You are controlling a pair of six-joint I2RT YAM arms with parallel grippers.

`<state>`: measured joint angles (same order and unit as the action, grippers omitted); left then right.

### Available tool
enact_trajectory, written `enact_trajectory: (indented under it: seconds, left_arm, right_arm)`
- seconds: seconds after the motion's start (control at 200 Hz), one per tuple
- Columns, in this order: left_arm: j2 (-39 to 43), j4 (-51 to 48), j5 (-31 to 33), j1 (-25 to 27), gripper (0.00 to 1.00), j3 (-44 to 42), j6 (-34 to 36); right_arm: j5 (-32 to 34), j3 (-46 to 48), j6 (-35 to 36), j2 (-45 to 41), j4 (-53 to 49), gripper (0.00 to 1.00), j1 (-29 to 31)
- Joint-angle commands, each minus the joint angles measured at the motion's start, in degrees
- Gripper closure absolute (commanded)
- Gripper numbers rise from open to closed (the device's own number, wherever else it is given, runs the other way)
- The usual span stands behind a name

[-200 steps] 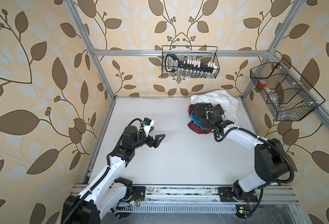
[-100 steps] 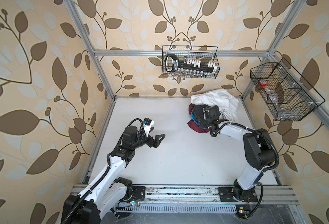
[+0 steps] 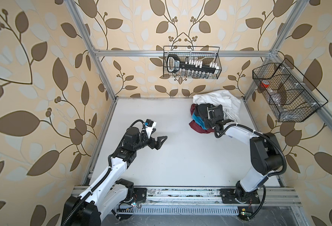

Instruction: Pick out a specific cloth from the pile

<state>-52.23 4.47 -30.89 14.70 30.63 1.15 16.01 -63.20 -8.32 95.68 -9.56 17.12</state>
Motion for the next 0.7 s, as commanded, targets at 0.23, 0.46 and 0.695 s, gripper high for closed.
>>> enact_trajectory:
  seconds: [0.23, 0.46, 0.695]
  left_arm:
    - [1.7, 2.2, 0.0, 0.5, 0.01, -0.4, 0.7]
    - [1.8, 2.3, 0.0, 0.6, 0.01, -0.4, 0.7]
    - [2.2, 2.3, 0.1, 0.6, 0.01, -0.3, 0.6]
  right_arm:
    - [3.8, -5.5, 2.6, -15.8, -3.9, 1.0, -0.1]
    - [6.2, -10.9, 4.9, -20.3, -4.8, 1.0, 0.7]
    - [9.8, -18.6, 8.6, -21.8, -4.9, 1.0, 2.2]
